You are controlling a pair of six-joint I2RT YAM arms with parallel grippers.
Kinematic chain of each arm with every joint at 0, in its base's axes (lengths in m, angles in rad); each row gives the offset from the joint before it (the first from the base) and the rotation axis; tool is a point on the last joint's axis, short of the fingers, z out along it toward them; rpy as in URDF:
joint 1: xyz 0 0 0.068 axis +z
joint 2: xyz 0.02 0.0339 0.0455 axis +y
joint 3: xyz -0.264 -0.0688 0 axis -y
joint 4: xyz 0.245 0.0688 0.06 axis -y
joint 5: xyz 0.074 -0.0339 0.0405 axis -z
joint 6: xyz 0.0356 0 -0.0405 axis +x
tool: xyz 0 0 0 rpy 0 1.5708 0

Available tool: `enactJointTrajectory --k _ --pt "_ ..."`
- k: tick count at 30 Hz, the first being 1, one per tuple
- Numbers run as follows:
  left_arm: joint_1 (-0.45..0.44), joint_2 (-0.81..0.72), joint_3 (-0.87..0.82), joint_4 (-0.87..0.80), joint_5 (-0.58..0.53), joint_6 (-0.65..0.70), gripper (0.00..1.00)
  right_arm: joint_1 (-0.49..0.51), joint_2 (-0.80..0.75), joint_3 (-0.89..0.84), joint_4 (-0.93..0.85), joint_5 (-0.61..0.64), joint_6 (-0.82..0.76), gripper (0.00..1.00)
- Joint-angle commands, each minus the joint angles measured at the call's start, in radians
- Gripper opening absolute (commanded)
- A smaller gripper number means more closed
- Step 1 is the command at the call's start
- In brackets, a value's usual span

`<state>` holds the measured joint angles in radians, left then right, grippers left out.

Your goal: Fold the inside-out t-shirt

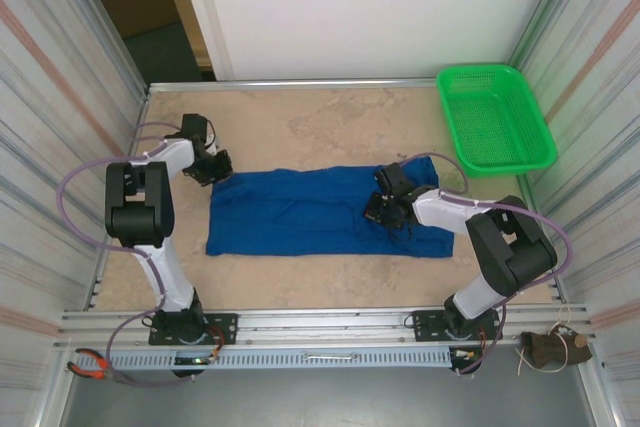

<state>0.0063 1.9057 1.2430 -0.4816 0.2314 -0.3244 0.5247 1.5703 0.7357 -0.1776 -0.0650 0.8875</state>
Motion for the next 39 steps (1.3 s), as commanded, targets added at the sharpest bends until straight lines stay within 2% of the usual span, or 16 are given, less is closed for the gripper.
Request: enactJointTrajectory --k 1,8,9,10,13,23,29,33,35,37,39 --pt "0.003 -0.017 0.001 0.012 -0.018 0.015 0.0 0.012 0.014 -0.038 -0.062 0.042 0.032 0.02" --pt "0.011 -0.06 0.026 0.02 -0.047 0.027 0.02 0.013 0.003 -0.053 -0.074 0.059 0.047 0.01" --pt "0.011 -0.068 0.023 0.018 -0.056 0.022 0.16 0.014 0.003 -0.054 -0.074 0.059 0.048 0.01" --pt "0.01 -0.075 0.02 0.016 -0.066 0.019 0.25 0.013 0.002 -0.054 -0.072 0.06 0.05 0.01" --pt "0.009 -0.086 0.002 0.021 -0.094 0.015 0.37 0.017 0.004 -0.052 -0.07 0.059 0.051 0.01" --pt "0.007 -0.046 -0.001 0.014 -0.103 0.015 0.4 0.018 0.001 -0.05 -0.075 0.061 0.05 0.01" --pt "-0.008 -0.007 0.011 0.014 -0.101 0.021 0.39 0.02 -0.002 -0.051 -0.076 0.062 0.053 0.01" --pt "-0.013 0.029 0.036 0.001 -0.096 0.02 0.35 0.019 -0.004 -0.051 -0.079 0.065 0.053 0.01" --pt "-0.014 0.036 0.048 0.003 -0.093 0.021 0.21 0.02 -0.005 -0.051 -0.083 0.065 0.054 0.01" --pt "-0.013 0.039 0.068 -0.005 -0.098 0.026 0.01 0.019 -0.008 -0.052 -0.089 0.069 0.056 0.0" --pt "-0.012 0.042 0.097 -0.019 -0.113 0.037 0.0 0.02 -0.011 -0.053 -0.1 0.074 0.059 0.0"
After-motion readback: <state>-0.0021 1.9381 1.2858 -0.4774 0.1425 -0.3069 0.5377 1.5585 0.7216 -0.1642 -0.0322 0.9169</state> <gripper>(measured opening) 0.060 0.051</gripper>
